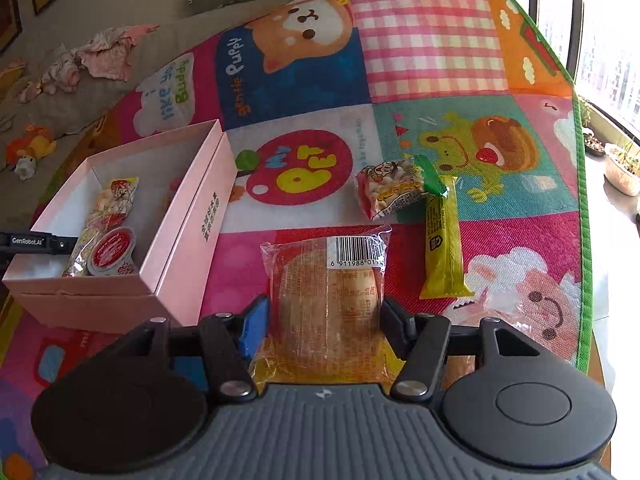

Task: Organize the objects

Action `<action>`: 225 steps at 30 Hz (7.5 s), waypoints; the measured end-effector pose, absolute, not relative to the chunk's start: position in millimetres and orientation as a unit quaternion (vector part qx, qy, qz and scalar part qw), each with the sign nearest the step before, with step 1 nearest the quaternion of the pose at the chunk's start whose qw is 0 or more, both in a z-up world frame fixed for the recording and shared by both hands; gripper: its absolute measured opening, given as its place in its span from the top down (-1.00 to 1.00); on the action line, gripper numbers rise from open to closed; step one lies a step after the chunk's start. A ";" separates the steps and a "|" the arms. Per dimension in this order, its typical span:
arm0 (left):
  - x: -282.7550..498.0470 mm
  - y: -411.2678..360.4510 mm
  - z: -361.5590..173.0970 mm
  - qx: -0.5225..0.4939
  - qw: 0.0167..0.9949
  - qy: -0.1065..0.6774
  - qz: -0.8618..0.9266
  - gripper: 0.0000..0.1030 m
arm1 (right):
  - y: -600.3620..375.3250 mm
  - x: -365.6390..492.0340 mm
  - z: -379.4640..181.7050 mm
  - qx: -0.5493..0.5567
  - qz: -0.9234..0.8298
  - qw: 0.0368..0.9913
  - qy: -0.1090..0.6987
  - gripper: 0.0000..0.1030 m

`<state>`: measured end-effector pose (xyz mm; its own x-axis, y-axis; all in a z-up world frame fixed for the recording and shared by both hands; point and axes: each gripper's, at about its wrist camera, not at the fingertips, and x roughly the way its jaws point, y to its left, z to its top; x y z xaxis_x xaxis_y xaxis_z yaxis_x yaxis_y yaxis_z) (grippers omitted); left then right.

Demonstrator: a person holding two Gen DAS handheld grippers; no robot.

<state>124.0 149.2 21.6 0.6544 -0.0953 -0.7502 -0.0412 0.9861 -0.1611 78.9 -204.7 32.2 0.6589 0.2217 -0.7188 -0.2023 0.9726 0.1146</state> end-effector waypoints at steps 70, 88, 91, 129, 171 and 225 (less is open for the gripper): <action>125.0 149.3 21.9 -0.084 0.905 0.417 -0.017 0.56 | -175.0 -4.2 32.9 -0.003 0.154 0.887 0.435 -0.06; 127.1 147.5 22.3 -0.083 0.903 0.421 -0.009 0.57 | -165.5 -6.2 111.3 0.002 0.223 0.901 0.371 -0.05; 126.5 147.9 21.7 -0.083 0.904 0.420 -0.010 0.58 | -146.5 12.3 130.2 -0.006 0.246 0.905 0.346 -0.05; 121.7 149.4 19.6 -0.086 0.909 0.408 -0.010 0.58 | -123.4 100.6 82.8 0.015 0.182 0.929 0.323 -0.54; 124.5 149.3 20.8 -0.082 0.907 0.413 -0.011 0.58 | -223.3 278.5 19.3 0.006 0.012 0.896 0.443 0.16; 121.8 149.0 20.1 -0.085 0.908 0.409 -0.010 0.58 | -209.7 11.4 20.7 0.005 0.136 0.900 0.415 -0.81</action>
